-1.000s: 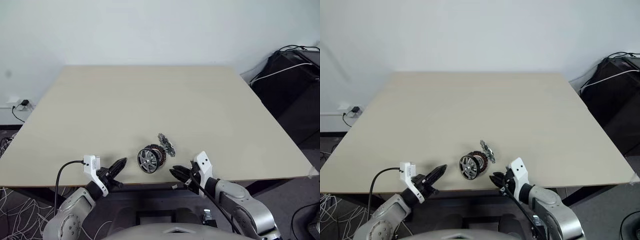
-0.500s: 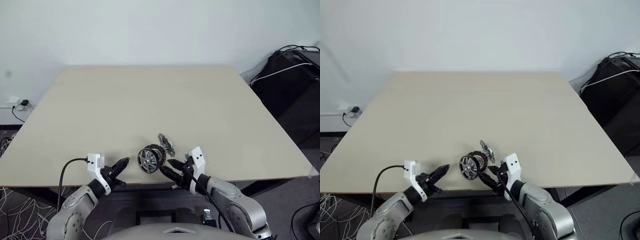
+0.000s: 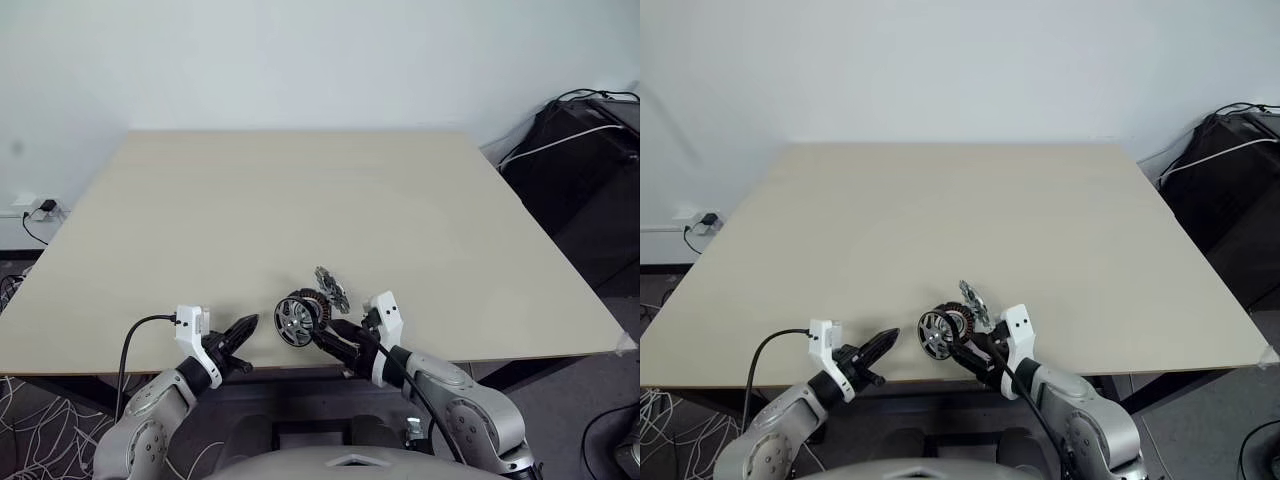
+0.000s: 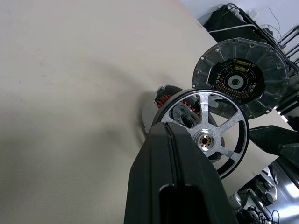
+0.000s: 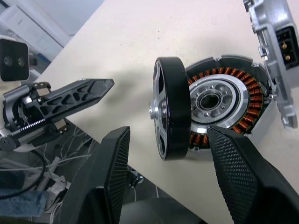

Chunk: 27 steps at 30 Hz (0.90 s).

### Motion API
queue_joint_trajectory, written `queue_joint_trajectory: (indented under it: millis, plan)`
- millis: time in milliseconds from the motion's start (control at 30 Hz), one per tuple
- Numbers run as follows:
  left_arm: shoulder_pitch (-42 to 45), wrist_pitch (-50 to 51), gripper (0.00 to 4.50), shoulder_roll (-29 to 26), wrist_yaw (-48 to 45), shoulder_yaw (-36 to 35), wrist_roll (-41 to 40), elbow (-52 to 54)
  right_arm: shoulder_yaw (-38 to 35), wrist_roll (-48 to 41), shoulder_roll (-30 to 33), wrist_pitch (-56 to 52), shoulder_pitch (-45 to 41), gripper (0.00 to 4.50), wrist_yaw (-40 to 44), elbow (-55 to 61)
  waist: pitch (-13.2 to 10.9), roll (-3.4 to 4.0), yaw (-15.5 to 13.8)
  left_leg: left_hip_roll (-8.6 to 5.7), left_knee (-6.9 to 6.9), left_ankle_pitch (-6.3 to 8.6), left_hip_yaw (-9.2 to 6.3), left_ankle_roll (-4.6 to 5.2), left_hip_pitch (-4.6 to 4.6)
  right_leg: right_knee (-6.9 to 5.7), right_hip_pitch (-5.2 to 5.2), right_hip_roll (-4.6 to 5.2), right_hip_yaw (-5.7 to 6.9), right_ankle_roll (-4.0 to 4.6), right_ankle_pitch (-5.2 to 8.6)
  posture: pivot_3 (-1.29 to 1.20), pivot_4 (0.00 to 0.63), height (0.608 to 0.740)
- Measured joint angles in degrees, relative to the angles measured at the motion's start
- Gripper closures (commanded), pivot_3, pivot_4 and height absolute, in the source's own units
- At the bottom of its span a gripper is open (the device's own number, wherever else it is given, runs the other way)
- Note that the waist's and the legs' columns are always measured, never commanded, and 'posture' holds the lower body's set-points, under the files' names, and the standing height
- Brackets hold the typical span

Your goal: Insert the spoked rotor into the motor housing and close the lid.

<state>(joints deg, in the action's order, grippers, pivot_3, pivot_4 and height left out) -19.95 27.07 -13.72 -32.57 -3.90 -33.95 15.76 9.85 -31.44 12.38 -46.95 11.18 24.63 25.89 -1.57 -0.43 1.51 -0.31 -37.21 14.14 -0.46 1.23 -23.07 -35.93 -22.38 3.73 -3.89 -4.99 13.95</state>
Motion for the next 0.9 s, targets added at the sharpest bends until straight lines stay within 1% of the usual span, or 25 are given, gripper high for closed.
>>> queue_joint_trajectory:
  millis: [600, 700, 767, 833, 900]
  plan:
    - [0.01, 0.01, 4.50, 0.08, 0.01, -0.09, -0.22, 0.00, 1.51, -0.08, -1.30, 0.18, -3.37, 1.67, 0.45, -6.50, 0.02, -0.01, 0.12, 0.00, -0.02, -0.01, 0.03, 0.01, 0.01, -0.03, 0.00, -0.08, -0.01, 0.08, -0.05, 0.00, 0.000, 0.740]
    - [0.01, 0.01, 4.50, 0.13, 0.02, -0.09, -0.22, 0.00, 1.99, 0.21, -1.42, 0.23, -3.65, 2.28, 0.50, -7.70, 0.02, 0.00, 0.18, 0.00, -0.03, -0.01, 0.03, 0.01, 0.01, -0.04, 0.00, -0.08, -0.01, 0.08, -0.05, 0.00, 0.000, 0.740]
    - [0.02, 0.00, 4.50, 0.15, 0.02, -0.09, -0.22, 0.00, 2.06, 0.34, -1.52, 0.30, -3.75, 2.86, 0.57, -7.82, 0.03, 0.00, 0.20, 0.00, -0.03, -0.01, 0.03, 0.01, 0.01, -0.05, 0.00, -0.08, -0.01, 0.08, -0.05, 0.00, 0.000, 0.740]
    - [0.02, 0.00, 4.50, 0.17, 0.02, -0.09, -0.22, 0.00, 2.06, 0.39, -1.57, 0.41, -4.11, 3.58, 0.66, -8.03, 0.03, 0.00, 0.22, 0.00, -0.03, -0.01, 0.04, 0.01, 0.01, -0.05, 0.00, -0.09, -0.01, 0.08, -0.06, 0.00, 0.000, 0.740]
    - [0.02, -0.02, 4.50, 0.20, 0.03, -0.09, -0.21, 0.00, 2.06, 0.41, -1.60, 0.52, -4.38, 4.12, 0.98, -8.28, 0.04, 0.00, 0.23, 0.00, -0.03, -0.01, 0.03, 0.01, 0.01, -0.05, 0.01, -0.09, -0.01, 0.08, -0.06, 0.00, 0.000, 0.740]
